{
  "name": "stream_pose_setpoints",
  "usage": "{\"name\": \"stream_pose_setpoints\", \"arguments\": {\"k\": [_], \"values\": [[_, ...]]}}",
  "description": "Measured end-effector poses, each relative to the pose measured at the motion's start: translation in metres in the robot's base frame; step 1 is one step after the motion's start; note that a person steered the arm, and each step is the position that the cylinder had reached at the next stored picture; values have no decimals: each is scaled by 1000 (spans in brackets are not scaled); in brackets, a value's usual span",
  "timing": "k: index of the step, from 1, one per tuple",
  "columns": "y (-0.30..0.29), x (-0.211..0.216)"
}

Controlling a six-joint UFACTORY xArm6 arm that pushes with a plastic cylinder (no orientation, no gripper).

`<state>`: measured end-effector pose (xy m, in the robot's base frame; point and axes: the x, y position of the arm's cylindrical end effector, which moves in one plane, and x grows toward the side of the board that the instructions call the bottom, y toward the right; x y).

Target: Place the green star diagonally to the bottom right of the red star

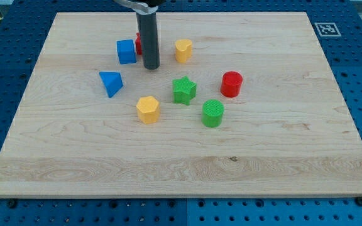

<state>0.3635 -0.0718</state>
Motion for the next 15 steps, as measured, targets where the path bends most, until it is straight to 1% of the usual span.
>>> {"name": "stream_pose_setpoints", "arguments": {"k": [1,2,3,5,6,8,10,11,13,14,15], "values": [[-31,-14],[-35,-30],[-19,-30],[44,-30],[60,-24],[61,29],[93,31],[99,45],[100,59],[104,77],[114,79]]}}
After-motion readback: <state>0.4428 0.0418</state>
